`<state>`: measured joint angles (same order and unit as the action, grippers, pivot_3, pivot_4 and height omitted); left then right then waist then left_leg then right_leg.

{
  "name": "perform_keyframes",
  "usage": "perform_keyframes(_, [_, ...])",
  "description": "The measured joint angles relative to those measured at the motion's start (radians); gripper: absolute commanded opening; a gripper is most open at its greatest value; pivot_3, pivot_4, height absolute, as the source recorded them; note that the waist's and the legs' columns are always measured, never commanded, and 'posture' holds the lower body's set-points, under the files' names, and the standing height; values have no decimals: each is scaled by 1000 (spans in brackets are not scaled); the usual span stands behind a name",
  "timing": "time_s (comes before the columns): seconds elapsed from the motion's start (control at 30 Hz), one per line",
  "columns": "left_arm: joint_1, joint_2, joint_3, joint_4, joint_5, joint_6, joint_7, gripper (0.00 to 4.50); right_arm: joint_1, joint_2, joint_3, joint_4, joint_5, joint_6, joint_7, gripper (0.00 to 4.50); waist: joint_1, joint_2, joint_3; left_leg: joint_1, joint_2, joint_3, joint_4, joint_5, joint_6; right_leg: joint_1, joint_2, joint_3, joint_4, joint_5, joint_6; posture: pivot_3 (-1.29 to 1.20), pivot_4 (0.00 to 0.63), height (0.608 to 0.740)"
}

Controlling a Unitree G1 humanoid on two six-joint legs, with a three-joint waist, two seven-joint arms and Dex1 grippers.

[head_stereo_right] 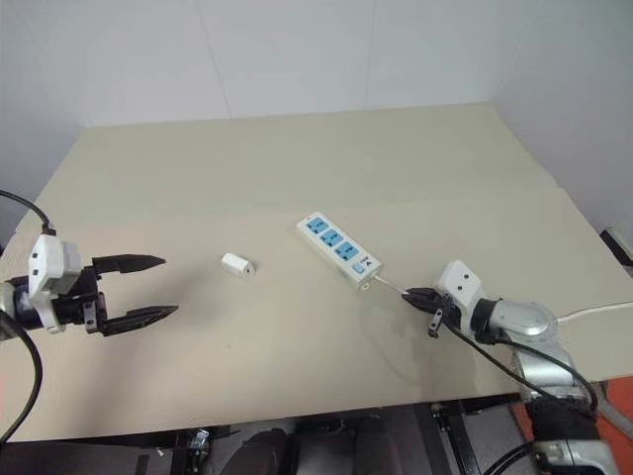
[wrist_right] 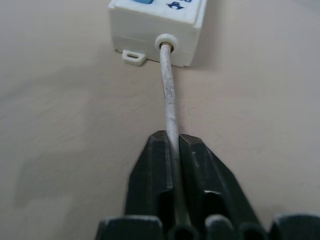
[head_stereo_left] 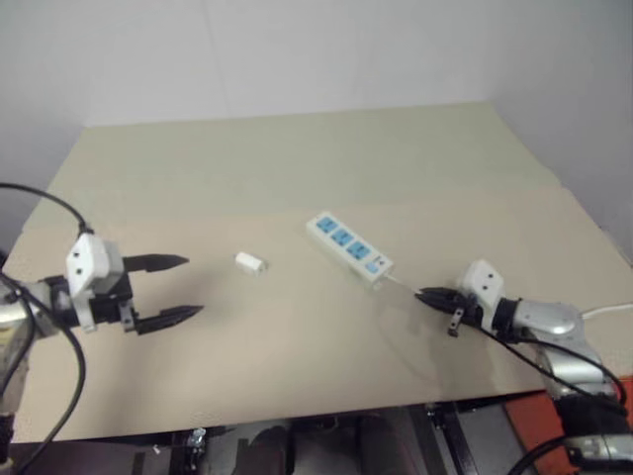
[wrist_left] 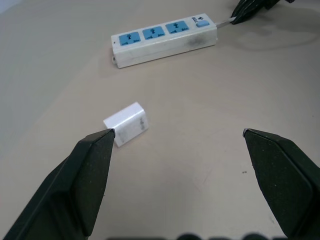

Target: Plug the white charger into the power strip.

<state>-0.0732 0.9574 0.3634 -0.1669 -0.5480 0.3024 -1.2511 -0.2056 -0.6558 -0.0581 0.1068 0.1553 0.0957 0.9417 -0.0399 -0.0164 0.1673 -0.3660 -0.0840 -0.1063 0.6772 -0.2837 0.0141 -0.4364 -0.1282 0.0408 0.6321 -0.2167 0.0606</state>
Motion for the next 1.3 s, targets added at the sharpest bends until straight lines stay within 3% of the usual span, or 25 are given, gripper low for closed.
perform_keyframes(0.1, [-36,0,-27,27,6,-1,-10,4500,33,3,-1,-59,12,40,-35,2375,1,-1,0,2,0,0,0,0,0,3,0,0,0,1,0,0,150,740])
perform_keyframes(0.3, [-78,0,-55,64,18,-18,-30,4500,67,145,-43,-133,89,58,-160,4402,-1,-1,0,3,3,2,0,0,0,3,2,1,-1,1,0,0,150,740])
perform_keyframes(0.47, [-79,0,-67,66,20,-19,-34,4500,53,226,-76,-139,135,58,-231,4457,-1,-1,0,3,5,2,0,0,0,2,4,1,-1,1,0,0,150,740])
perform_keyframes(0.77, [-68,0,-70,50,31,-13,-30,4500,-22,307,19,-138,132,58,-254,4457,-3,-1,0,2,6,4,0,0,0,0,5,1,-1,1,-1,0,150,740])
perform_keyframes(1.3, [-2,-25,-55,4,31,-21,12,4500,-101,333,62,9,81,44,-273,4457,-4,-1,0,2,8,5,0,-1,-1,0,7,2,-1,1,-1,0,150,740])
